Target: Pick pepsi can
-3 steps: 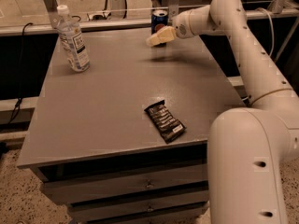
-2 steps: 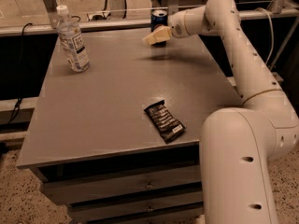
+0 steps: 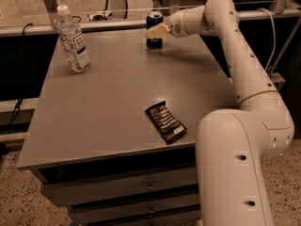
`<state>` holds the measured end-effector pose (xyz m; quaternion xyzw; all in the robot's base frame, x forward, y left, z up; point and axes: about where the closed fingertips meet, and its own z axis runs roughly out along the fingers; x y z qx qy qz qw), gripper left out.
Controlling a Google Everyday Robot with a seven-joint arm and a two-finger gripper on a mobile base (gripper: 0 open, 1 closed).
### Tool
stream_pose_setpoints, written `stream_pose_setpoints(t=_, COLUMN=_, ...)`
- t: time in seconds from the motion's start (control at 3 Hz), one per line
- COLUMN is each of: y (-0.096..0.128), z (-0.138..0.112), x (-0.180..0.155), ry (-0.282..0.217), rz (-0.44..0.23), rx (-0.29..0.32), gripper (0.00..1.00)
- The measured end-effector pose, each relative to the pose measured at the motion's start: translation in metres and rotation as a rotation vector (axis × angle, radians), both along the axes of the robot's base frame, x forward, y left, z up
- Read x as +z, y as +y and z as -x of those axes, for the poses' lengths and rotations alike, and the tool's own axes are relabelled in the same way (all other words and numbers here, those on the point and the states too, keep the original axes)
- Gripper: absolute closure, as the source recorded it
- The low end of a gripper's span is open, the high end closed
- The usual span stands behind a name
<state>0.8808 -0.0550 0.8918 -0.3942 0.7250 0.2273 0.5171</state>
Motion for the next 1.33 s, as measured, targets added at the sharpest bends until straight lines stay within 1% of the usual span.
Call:
stream_pose_setpoints(t=0.33, y=-0.004, z=0.003, x=0.004, ry=-0.007, rz=-0.019, rx=0.017, gripper=0.65)
stream_pose_setpoints(t=0.67, y=0.002, z=0.027, x=0.017, ry=0.006, rz=-0.052, rx=0.099, gripper=0.88)
stream_pose_setpoints(t=1.0, y=0.013, z=0.08, x=0.027, ry=0.094, rz=-0.143, rx=0.258, gripper=1.0)
stream_pose_setpoints(t=1.33, y=0.02, z=0.143, x=0.035, ry=0.194, rz=-0.227, rx=0.423, gripper=1.0)
